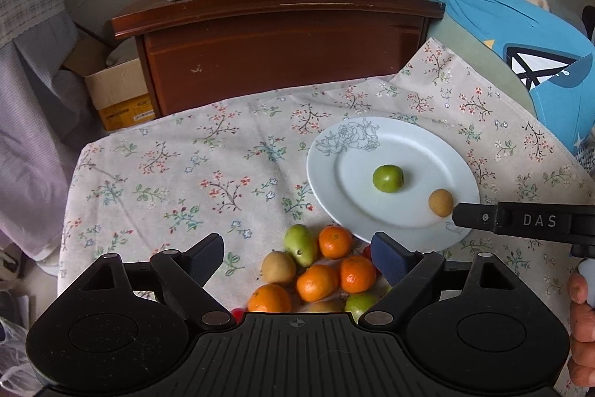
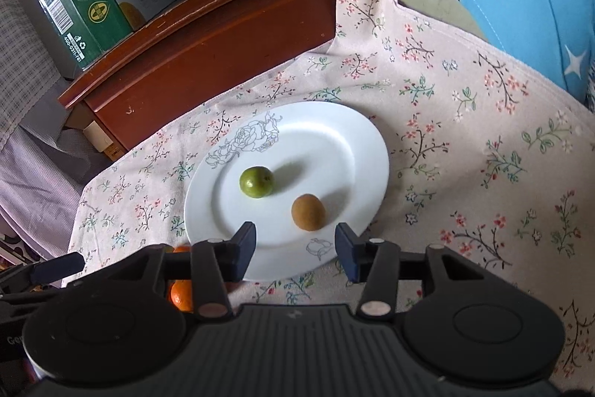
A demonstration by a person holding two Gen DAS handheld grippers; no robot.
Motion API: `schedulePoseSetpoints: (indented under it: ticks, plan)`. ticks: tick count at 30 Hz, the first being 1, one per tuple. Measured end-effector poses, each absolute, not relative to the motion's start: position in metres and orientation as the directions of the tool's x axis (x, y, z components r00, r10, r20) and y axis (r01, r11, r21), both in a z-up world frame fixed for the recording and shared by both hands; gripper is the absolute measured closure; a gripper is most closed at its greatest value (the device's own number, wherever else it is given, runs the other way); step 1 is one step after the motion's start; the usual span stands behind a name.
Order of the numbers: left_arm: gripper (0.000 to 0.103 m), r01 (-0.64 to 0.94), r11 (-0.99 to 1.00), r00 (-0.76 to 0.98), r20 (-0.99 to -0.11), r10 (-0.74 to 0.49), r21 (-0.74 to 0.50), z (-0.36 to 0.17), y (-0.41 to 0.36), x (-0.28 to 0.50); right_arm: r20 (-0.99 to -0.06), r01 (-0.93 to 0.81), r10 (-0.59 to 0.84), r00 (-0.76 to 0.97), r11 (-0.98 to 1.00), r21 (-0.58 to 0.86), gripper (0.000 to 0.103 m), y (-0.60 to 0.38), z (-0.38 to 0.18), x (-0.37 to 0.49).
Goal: Organize fruits
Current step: 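Open both grippers and withdraw them from the plate toward the fruit cluster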
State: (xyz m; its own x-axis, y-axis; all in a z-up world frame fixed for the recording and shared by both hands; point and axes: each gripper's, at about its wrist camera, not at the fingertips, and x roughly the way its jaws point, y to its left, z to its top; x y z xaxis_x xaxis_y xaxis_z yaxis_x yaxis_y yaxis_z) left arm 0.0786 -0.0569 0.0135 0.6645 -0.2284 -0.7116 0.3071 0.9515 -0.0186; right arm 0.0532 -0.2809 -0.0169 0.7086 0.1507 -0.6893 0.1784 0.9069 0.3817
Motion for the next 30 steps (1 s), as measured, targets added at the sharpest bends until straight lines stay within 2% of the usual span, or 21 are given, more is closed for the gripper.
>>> schedulePoseSetpoints:
  ticks: [8,24,30]
  plan:
    - [0.012,0.267,0.962,0.650,-0.726,-0.224,-0.058,0.013,-0.032,0.058,-0.705,0.135,0.182,0.686,0.920,0.369,0.055,-0.260,-0.023,0.026]
    - [0.012,0.309,0.951,0.577,-0.789,-0.212,-0.029,-0.017,-0.037,0.019,-0.738,0.041,0.193,0.646,0.957,0.286,0.055,-0.232,-0.032,0.009]
    - [0.012,0.321,0.947,0.592,-0.772,-0.229,-0.035,-0.024,-0.043,0.017,-0.713,0.027,0.202,0.672,0.955,0.296,0.055,-0.231,-0.035,0.012]
